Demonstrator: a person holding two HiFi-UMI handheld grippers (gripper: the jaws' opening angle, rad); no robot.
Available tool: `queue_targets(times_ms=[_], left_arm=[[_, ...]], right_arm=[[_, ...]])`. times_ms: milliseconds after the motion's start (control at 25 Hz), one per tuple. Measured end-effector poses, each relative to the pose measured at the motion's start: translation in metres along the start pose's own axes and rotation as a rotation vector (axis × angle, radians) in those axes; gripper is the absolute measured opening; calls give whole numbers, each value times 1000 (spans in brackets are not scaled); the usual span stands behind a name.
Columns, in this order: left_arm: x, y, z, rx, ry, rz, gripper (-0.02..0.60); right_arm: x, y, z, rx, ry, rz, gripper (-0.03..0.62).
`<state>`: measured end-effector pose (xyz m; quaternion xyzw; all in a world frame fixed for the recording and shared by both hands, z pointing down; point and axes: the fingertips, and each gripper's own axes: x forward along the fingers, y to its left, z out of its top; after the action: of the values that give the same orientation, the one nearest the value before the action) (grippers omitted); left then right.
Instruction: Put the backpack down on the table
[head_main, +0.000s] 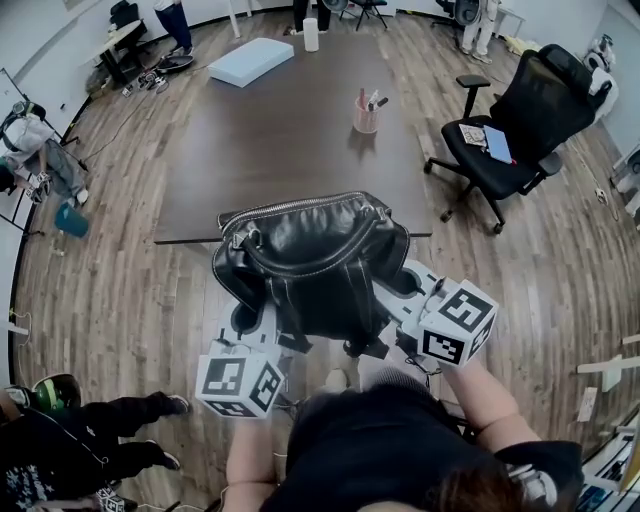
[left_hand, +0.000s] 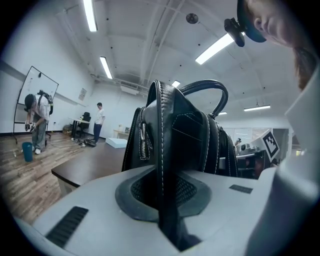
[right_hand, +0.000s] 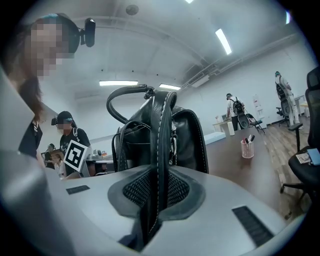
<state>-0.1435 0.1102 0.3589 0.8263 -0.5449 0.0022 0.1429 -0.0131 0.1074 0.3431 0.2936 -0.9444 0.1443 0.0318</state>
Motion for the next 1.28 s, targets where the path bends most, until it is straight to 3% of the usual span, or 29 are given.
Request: queue_targets(times_ms=[280, 800, 1280], left_arm=[[67, 11, 45, -22, -47, 105, 54], [181, 11, 116, 19, -149, 237, 52], [257, 54, 147, 76, -170, 292, 49]], right_arm=[[36, -68, 49, -22, -25, 101, 55], [80, -185, 135, -101, -91, 240, 54], [140, -249, 163, -53, -127, 216, 54]])
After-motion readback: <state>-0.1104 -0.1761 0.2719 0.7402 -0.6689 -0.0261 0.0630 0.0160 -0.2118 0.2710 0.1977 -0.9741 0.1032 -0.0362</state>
